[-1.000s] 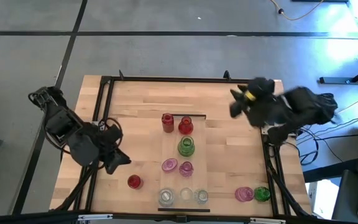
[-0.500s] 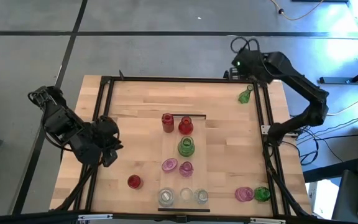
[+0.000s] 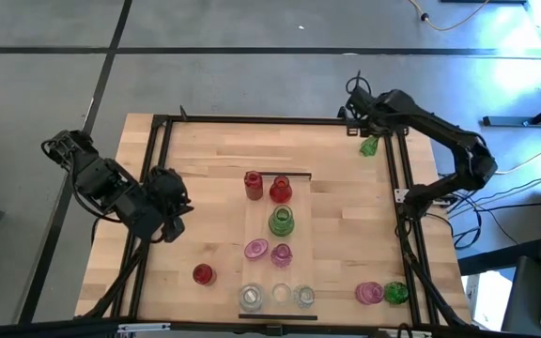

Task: Sort vases onto shelf
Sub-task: Put the top green vase on the shelf aligned with the other green vase

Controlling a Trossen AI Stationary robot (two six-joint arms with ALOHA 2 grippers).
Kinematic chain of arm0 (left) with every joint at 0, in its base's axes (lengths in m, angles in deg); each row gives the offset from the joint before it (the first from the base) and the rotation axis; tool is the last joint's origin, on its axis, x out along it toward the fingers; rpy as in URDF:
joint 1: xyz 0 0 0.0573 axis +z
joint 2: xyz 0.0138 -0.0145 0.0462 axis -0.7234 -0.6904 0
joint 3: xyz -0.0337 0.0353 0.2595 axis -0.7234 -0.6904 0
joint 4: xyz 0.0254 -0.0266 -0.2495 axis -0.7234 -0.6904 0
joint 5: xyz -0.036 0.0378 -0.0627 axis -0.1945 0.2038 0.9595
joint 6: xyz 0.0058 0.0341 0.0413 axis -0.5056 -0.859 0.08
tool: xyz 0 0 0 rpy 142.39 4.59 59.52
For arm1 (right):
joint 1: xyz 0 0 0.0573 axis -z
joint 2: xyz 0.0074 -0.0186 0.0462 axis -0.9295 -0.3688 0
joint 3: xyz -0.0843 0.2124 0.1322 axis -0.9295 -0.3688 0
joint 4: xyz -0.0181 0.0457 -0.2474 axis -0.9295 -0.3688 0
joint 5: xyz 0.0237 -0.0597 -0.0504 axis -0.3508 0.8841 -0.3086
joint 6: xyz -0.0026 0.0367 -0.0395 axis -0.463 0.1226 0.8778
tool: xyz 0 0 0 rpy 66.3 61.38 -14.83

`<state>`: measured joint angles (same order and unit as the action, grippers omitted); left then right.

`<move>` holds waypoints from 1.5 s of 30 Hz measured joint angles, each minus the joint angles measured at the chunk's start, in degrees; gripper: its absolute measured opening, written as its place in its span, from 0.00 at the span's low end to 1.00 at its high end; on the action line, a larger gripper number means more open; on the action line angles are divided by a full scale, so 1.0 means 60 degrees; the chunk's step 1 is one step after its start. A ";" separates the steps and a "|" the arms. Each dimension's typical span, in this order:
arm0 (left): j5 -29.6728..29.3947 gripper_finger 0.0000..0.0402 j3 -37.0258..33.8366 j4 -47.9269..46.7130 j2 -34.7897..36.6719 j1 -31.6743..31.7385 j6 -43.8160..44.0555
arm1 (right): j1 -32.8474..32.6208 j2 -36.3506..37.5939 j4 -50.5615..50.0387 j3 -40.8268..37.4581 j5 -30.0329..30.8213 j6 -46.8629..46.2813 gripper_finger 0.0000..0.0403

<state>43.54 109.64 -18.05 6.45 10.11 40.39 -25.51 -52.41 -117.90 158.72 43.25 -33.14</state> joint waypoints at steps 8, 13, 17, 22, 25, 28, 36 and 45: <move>0.0367 0.22 0.0000 0.0099 0.0000 0.0383 -0.0230 | 0.0330 -0.0007 0.1416 -0.1313 -0.0075 -0.0109 0.37; 0.0528 0.22 0.0000 0.0374 0.0000 0.0395 -0.0233 | 0.0737 -0.0007 0.1675 -0.1571 0.0015 -0.0002 0.37; 0.0561 0.22 0.0000 0.0617 0.0000 0.0393 -0.0233 | 0.0875 -0.0004 0.2058 -0.1521 -0.0220 0.0231 0.37; 0.0659 0.22 0.0000 0.0637 -0.0004 0.0393 -0.0236 | 0.0853 -0.0004 0.1995 -0.1187 -0.0392 0.0268 0.37; 0.0632 0.22 0.0000 0.0632 -0.0004 0.0396 -0.0244 | 0.0856 -0.0004 0.2003 -0.0938 -0.0355 0.0282 0.37; 0.0603 0.22 0.0000 0.0629 -0.0004 0.0466 -0.0463 | 0.0867 -0.0004 0.2054 -0.0836 -0.0118 0.0289 0.37; 0.0685 0.22 0.0000 0.0613 -0.0007 0.0758 -0.0732 | 0.0958 -0.0021 0.2813 -0.0836 0.0365 0.0062 0.37; 0.0910 0.22 0.0000 0.0612 -0.0007 0.0761 -0.0729 | 0.1440 -0.0466 0.2400 -0.0836 0.0279 0.0056 0.37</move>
<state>49.00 109.64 -14.38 6.41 14.68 36.02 -16.87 -55.21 -103.50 153.70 44.93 -32.80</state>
